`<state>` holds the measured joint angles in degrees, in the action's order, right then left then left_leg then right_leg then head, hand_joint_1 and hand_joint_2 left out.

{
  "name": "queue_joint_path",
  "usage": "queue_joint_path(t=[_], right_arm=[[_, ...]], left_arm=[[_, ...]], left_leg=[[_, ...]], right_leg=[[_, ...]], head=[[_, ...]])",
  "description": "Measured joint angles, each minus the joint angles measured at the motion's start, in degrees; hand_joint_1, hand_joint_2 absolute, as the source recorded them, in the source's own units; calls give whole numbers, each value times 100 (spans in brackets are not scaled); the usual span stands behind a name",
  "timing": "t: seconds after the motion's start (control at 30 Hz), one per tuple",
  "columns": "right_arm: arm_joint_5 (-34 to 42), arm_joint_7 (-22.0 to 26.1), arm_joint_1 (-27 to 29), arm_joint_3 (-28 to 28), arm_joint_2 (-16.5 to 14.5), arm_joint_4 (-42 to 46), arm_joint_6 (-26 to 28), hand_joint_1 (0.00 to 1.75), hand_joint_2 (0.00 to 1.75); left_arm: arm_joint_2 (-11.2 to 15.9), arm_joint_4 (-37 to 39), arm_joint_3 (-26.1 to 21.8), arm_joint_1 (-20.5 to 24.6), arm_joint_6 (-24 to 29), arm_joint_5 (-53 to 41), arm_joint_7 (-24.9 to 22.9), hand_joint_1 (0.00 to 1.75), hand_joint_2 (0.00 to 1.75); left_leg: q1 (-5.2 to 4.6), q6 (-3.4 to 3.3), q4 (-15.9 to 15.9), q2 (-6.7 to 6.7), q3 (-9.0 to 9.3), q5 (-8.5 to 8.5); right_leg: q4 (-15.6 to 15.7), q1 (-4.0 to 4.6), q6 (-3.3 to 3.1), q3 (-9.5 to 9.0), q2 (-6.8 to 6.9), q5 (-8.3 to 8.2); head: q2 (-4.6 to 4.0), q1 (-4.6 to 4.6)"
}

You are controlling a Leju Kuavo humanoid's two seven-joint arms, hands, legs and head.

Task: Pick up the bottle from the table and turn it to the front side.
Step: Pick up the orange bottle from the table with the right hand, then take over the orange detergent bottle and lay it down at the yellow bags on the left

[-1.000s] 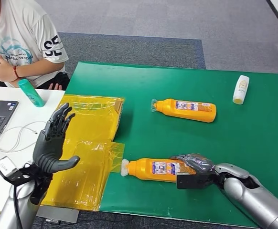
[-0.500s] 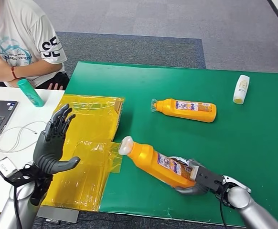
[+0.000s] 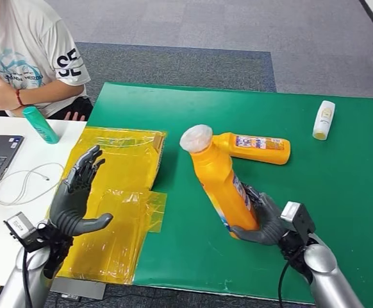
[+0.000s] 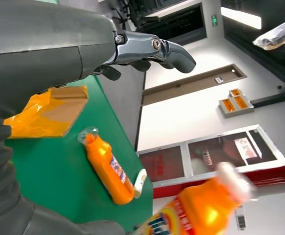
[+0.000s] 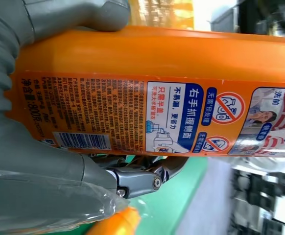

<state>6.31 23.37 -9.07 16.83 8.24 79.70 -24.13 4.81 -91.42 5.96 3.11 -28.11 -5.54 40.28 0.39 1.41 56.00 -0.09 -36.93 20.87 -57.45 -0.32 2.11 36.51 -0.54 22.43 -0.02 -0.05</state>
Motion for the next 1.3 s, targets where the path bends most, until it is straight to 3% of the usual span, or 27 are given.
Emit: queue_joint_path(t=[0.2, 0.4, 0.83, 1.1, 1.3], right_arm=[[-241, -3, -29, 20, -313, 262, -24, 175, 175], [-557, -2, -226, 297, -510, 290, 120, 175, 175], [-983, 1, -574, 1088, -786, 225, 471, 175, 175], [-1398, 16, -709, 1409, -990, 144, 864, 175, 175], [-2031, -75, -755, 1622, -1168, 90, 1311, 175, 175]], left_arm=[[-14, 387, 127, 229, -1039, 685, 0, 0, 175], [24, 974, 371, 710, -1697, 945, 0, 0, 175], [251, 1706, 807, 1299, -2394, 1526, -140, 0, 175], [379, 1859, 1111, 1435, -2946, 2186, -353, 0, 175], [390, 1865, 1269, 1437, -3052, 2414, -483, 0, 175]], left_leg=[[0, 1, 0, -1, -3, -1], [0, 1, 0, -1, -4, -3], [1, 4, 0, 0, -6, -4], [1, 4, 0, 0, -7, -4], [1, 4, 0, 0, -7, -4]], right_leg=[[-1, 0, -2, 1, 2, 3], [-2, 0, 1, 1, 1, -1], [-5, 2, -4, 6, 1, 1], [-5, 2, -4, 6, 1, 1], [-5, 2, -5, 8, 1, 1]], head=[[0, 1], [1, 1], [1, 0], [1, -1], [1, -1]])
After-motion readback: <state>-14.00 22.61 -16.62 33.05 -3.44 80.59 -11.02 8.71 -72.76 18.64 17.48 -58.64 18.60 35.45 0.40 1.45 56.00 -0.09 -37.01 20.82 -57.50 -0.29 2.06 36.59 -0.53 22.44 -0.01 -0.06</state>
